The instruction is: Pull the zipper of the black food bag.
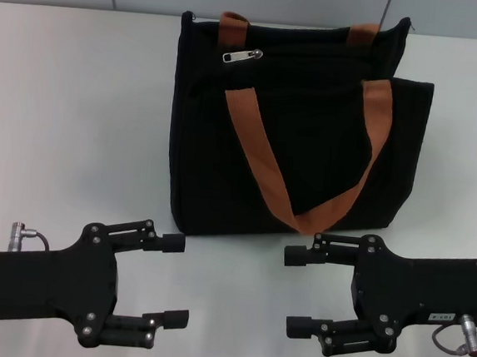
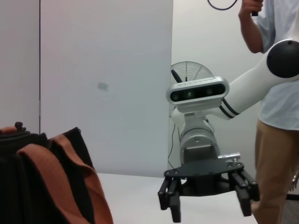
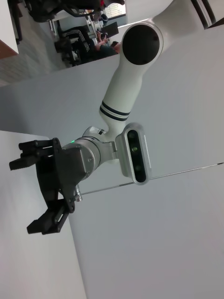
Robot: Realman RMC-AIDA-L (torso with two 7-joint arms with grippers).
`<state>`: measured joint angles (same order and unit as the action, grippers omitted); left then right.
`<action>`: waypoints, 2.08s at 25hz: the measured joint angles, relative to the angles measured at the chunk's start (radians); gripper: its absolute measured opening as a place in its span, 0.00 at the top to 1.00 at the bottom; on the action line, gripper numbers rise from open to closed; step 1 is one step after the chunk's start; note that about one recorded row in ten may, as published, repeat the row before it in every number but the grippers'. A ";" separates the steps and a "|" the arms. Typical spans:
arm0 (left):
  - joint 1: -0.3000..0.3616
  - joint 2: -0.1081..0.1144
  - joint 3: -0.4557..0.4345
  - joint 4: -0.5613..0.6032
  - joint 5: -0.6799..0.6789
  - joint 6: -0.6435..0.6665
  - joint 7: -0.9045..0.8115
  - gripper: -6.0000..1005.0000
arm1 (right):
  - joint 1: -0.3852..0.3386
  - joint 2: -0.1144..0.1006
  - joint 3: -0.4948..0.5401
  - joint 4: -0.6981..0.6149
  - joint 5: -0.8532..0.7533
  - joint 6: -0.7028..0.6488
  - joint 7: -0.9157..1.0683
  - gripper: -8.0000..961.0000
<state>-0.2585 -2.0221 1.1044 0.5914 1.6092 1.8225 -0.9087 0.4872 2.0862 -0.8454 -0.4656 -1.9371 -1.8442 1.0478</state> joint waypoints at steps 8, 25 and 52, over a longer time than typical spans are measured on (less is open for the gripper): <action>-0.007 -0.016 0.000 -0.001 -0.001 -0.026 0.000 0.22 | 0.003 0.001 0.008 0.001 0.003 -0.015 -0.002 0.18; -0.066 -0.051 -0.321 -0.107 -0.144 -0.200 -0.024 0.22 | 0.015 0.002 0.007 0.136 0.081 -0.023 -0.144 0.18; -0.192 -0.045 -0.092 -0.074 -0.233 -0.410 -0.065 0.22 | 0.023 0.002 0.012 0.220 0.081 0.078 -0.201 0.18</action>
<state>-0.4507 -2.0673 1.0121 0.5169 1.3757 1.4121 -0.9732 0.5101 2.0877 -0.8330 -0.2453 -1.8559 -1.7666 0.8464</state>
